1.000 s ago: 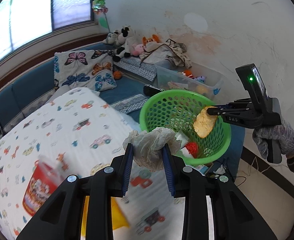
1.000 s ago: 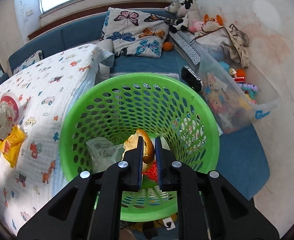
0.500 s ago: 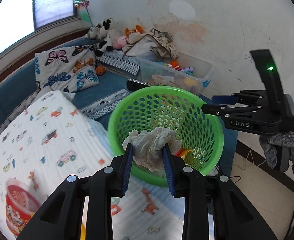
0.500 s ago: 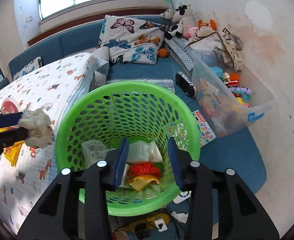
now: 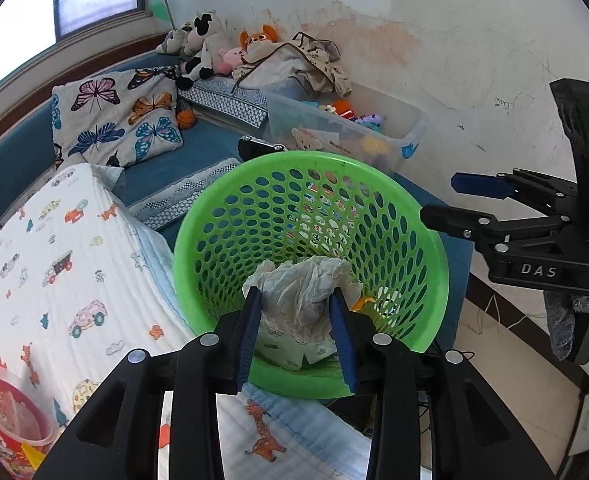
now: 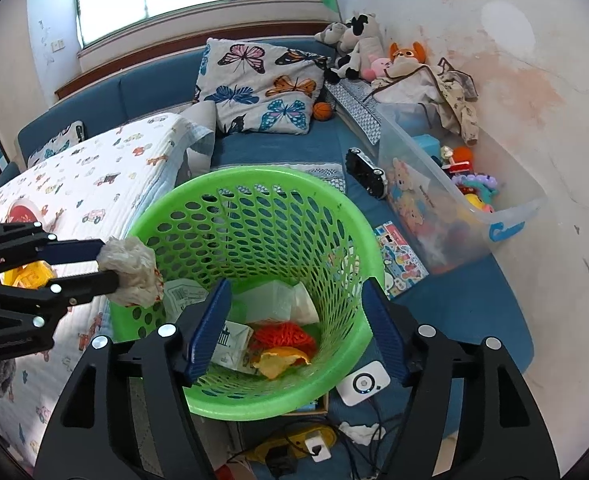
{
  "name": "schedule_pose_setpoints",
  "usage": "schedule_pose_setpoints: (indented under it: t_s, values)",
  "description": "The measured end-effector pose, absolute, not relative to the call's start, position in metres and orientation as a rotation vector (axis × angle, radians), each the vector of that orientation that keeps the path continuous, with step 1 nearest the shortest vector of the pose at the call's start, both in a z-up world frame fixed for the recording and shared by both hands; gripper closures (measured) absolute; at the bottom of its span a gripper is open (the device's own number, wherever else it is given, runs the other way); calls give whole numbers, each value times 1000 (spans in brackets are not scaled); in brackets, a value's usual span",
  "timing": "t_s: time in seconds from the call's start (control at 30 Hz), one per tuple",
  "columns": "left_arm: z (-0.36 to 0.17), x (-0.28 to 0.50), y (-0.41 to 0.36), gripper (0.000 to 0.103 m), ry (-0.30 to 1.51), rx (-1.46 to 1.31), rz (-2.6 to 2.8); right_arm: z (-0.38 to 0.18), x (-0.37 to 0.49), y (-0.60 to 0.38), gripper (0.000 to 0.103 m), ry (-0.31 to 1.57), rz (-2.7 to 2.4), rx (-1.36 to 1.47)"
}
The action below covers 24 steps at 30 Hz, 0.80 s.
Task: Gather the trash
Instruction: 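Carry bread and tissue over the basket and open both tools to drop them, then move both tools back from the basket toward the table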
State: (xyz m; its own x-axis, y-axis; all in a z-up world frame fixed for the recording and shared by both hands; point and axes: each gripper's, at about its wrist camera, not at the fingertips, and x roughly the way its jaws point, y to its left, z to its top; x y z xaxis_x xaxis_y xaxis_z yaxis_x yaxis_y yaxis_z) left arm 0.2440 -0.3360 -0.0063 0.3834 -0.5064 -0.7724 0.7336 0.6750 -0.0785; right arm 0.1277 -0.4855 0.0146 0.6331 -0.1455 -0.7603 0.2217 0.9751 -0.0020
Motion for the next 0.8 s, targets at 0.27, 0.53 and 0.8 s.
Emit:
schedule_pose_setpoints:
  t_s: [0.27, 0.53, 0.8]
  values:
    - [-5, 242, -331, 56, 865, 269, -820, 15, 123, -486, 31, 854, -220, 102]
    - [9, 229, -298, 53, 828, 248, -787, 20, 118, -473, 24, 837, -210, 100]
    - [23, 215, -240, 51, 792, 208, -715, 23, 118, -436, 16, 817, -164, 83]
